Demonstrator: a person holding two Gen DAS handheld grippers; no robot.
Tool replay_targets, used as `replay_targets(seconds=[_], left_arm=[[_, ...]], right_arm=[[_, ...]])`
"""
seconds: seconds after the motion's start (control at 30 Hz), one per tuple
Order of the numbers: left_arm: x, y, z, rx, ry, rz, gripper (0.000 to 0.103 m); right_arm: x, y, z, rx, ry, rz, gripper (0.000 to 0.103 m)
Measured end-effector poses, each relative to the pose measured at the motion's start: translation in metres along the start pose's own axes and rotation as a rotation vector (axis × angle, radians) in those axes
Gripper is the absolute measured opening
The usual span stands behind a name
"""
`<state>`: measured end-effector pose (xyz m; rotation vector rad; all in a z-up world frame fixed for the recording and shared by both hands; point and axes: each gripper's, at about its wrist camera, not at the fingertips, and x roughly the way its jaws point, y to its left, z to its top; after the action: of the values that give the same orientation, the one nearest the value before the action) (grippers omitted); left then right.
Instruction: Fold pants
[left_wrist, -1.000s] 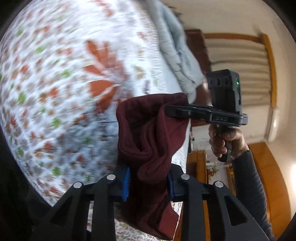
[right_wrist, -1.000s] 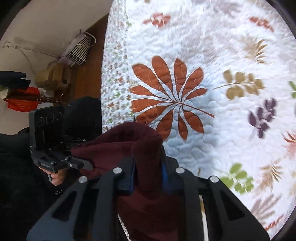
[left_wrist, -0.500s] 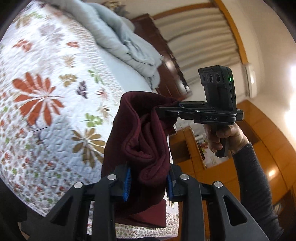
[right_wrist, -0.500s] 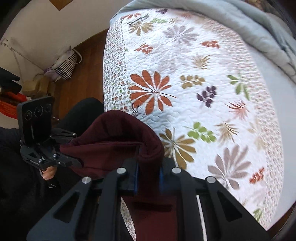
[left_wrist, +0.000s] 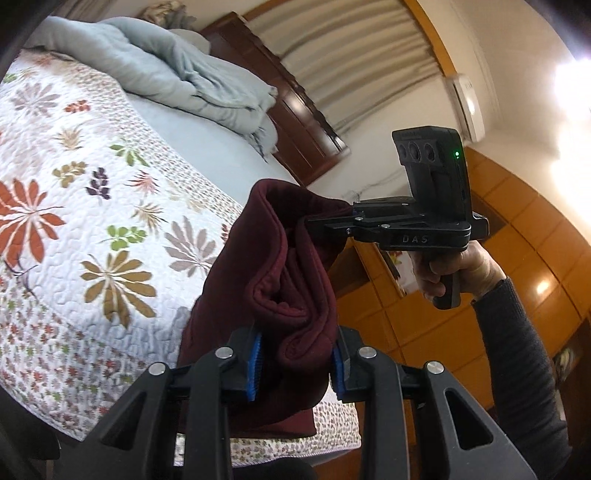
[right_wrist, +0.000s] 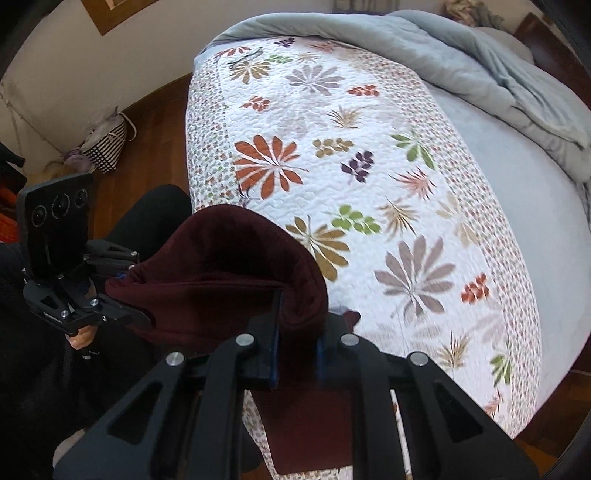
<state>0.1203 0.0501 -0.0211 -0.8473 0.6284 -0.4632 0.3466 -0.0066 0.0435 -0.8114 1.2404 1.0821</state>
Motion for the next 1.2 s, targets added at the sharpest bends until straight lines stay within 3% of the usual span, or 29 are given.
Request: replay_targets(seconds=[0.6, 1.2], left_arm=[[0.079, -0.081, -0.049, 0.17, 0.155, -0.04, 0.028], [0.166, -0.1, -0.114, 0.259, 0.331, -0.027, 0.028]], right_arm=[[-0.022, -0.029, -0.128, 0.119, -0.002, -0.105, 0.012], [0.02, -0.065, -0.247, 0.215, 0.02, -0.129, 0.011]])
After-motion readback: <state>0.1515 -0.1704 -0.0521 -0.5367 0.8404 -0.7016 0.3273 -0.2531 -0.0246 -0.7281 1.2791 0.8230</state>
